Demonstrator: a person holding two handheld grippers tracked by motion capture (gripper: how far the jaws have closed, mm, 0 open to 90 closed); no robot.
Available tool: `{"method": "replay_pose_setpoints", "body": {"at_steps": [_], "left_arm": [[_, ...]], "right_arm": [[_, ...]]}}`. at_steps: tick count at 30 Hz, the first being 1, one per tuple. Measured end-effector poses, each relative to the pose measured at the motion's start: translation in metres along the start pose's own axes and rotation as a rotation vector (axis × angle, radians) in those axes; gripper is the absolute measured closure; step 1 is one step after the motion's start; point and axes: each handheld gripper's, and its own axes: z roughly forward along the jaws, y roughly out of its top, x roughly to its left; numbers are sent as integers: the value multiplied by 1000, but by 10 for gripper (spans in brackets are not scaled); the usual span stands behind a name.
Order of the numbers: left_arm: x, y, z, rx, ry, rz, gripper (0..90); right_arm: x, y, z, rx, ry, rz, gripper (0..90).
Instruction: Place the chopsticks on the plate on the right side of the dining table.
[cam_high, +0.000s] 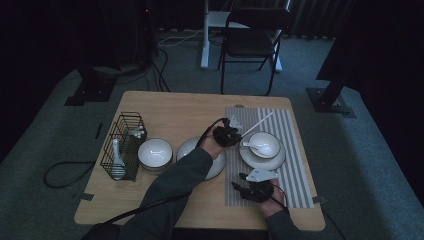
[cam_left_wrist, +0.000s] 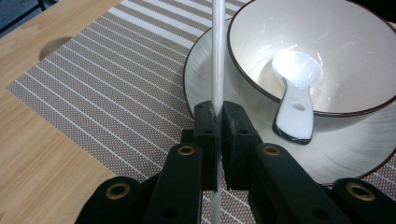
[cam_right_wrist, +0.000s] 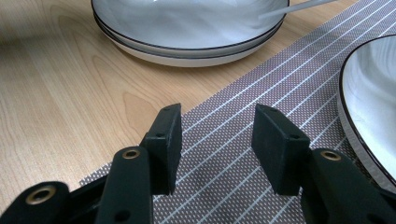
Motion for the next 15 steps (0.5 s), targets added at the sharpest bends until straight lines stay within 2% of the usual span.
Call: {"method": "replay_pose_setpoints", "body": {"at_steps": [7, 15], "left_arm": [[0, -4, 6, 4, -10, -25, 860], [-3, -5, 10, 21, -7, -16, 860]], "right_arm": [[1, 0, 1, 2, 1, 1, 524], [1, 0, 1, 0, 2, 2, 525]]}}
